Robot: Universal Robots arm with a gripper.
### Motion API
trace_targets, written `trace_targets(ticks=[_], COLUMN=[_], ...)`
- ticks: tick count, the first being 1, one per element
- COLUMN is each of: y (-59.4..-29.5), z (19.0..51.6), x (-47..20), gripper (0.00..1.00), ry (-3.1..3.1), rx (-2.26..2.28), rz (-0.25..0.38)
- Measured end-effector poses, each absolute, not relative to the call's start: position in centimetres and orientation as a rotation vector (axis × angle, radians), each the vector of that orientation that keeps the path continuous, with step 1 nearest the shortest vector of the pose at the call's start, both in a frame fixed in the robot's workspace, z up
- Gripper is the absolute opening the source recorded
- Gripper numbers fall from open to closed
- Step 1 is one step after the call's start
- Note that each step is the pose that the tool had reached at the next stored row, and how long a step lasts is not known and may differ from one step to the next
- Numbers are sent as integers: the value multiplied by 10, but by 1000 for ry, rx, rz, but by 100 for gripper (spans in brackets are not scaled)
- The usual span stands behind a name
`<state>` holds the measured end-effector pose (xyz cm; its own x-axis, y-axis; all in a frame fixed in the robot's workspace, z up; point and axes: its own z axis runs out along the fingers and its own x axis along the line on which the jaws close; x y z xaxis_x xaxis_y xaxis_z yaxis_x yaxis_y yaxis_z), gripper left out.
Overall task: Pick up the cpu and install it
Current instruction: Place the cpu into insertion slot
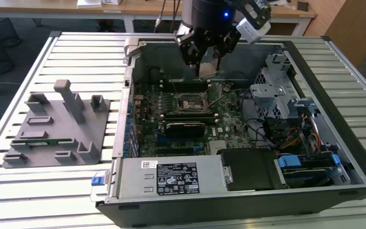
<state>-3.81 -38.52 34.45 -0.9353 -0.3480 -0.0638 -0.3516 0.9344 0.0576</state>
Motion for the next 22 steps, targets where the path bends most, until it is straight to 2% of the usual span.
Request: trace_targets(ticks=[22], y=[-385], z=[327], x=[-38], gripper=[53], ry=[2881], rx=[-1148], rz=[120])
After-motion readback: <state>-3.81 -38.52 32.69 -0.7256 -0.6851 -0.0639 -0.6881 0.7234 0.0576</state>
